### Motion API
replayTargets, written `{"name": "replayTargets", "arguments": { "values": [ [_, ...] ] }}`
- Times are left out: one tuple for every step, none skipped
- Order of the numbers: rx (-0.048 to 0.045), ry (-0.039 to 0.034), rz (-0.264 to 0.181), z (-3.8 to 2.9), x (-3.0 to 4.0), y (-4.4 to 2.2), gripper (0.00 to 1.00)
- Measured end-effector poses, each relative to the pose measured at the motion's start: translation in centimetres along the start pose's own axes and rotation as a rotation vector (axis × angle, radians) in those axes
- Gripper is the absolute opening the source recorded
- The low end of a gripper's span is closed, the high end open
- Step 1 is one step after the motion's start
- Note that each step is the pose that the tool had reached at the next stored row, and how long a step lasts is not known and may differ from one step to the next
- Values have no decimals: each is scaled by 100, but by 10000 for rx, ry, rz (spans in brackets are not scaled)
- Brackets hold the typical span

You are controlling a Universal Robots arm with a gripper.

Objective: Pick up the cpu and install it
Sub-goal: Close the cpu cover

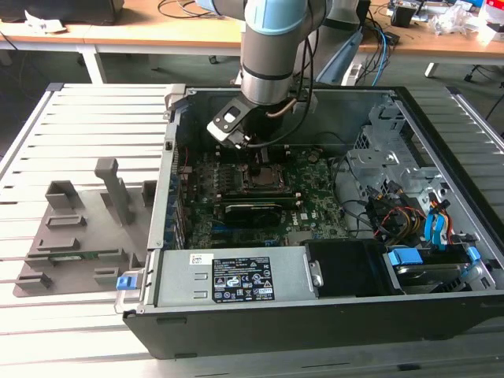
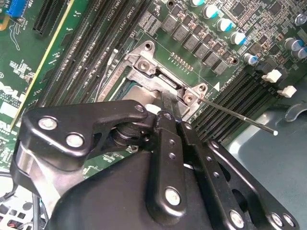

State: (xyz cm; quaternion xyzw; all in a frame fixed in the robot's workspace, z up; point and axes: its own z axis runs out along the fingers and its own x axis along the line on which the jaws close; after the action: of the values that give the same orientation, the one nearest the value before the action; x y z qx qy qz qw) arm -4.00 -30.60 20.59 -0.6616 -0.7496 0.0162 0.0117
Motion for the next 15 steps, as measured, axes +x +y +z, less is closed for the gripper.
{"name": "replayTargets", "arguments": {
  "values": [
    [1,-1,-1,4,0,0,11],
    [2,-2,0,11,0,0,11],
    [3,-4,0,19,0,0,11],
    [2,-3,0,27,-1,1,11],
    [1,-1,-1,29,0,1,11],
    [1,-2,0,29,0,1,11],
    [-5,3,2,19,1,2,11],
    [-13,10,-1,1,2,7,11],
    [-1,-3,-1,-16,-1,7,11],
    [-3,-1,-1,-20,-1,10,11],
    [-1,-2,0,-23,-3,25,11],
    [0,-4,0,-25,-4,34,11],
    [2,-6,0,-26,-7,49,11],
    [5,-4,1,-27,-10,80,11],
    [13,-3,0,-29,-18,142,11]
  ]
}}
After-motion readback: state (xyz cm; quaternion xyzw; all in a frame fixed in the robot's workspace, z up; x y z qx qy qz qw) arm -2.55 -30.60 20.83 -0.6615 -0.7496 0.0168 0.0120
